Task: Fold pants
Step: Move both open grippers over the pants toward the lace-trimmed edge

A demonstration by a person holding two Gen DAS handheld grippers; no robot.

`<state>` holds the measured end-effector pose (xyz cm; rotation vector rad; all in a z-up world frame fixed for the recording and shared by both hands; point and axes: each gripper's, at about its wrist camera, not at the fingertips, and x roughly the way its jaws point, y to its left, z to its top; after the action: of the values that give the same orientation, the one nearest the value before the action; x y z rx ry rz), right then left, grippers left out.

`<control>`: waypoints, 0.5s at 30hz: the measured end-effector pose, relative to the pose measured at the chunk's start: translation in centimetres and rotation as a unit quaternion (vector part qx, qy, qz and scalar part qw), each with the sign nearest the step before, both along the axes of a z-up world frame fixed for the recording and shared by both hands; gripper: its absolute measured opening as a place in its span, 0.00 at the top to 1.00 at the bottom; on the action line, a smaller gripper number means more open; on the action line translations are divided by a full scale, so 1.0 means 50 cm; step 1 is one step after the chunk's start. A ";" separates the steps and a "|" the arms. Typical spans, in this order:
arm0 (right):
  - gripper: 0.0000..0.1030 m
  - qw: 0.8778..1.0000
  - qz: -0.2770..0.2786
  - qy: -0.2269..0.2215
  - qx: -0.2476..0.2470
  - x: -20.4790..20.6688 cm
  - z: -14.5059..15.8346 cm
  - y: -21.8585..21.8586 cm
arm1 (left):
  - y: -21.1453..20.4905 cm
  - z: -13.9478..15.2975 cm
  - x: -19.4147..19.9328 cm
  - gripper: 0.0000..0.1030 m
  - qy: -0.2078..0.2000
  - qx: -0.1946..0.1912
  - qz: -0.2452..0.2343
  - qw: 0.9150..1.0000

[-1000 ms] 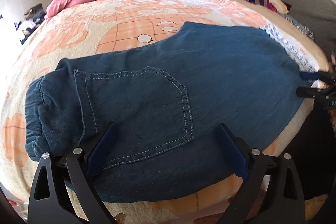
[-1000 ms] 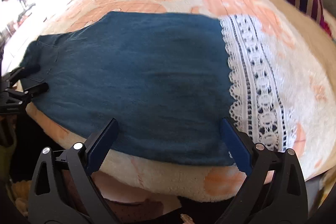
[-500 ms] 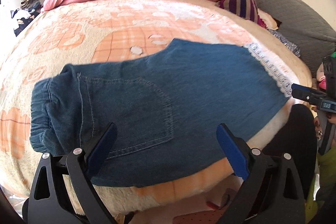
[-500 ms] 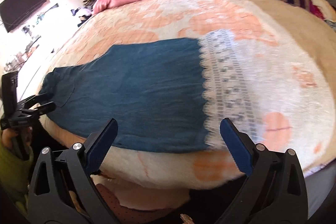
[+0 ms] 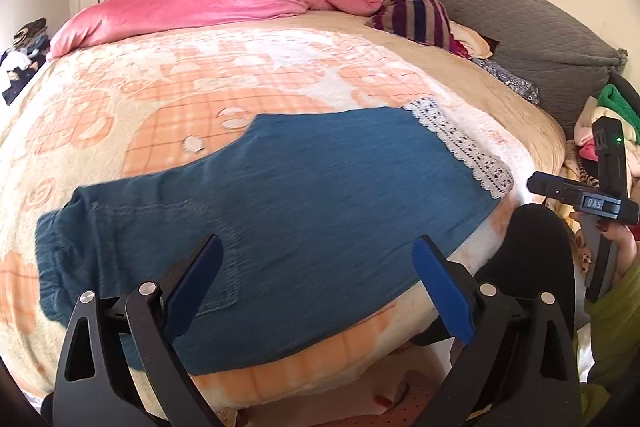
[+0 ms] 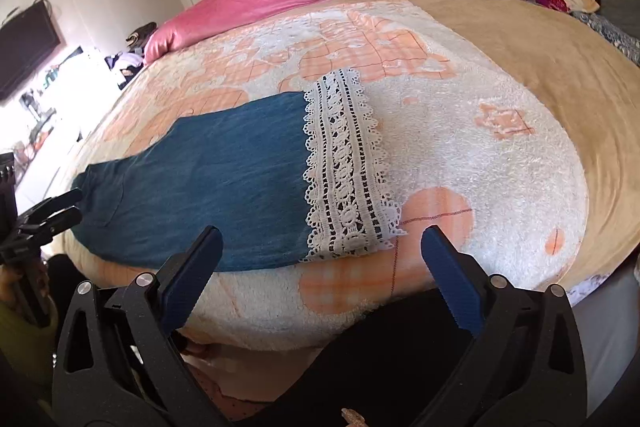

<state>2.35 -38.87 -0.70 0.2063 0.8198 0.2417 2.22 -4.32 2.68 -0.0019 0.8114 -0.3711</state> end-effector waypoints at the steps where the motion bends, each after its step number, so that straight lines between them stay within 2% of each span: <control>1: 0.09 1.000 -0.001 0.000 0.004 0.000 -0.002 0.000 | -0.013 0.002 0.005 0.07 -0.003 0.004 -0.005 1.000; 6: 0.09 1.000 -0.003 0.014 0.020 0.009 -0.021 -0.001 | -0.059 0.005 0.031 0.07 -0.005 0.018 -0.025 1.000; 10: 0.09 0.998 -0.009 0.022 0.056 0.022 -0.031 -0.009 | -0.098 0.002 0.061 0.07 0.001 0.023 -0.041 0.999; 15: 0.09 0.998 -0.013 0.027 0.062 0.035 -0.038 -0.010 | -0.161 0.002 0.116 0.07 0.003 0.038 -0.069 0.997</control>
<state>4.08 -39.36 -2.61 0.3411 0.8556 0.2648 8.01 -12.36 2.78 0.1242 0.8328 -0.4707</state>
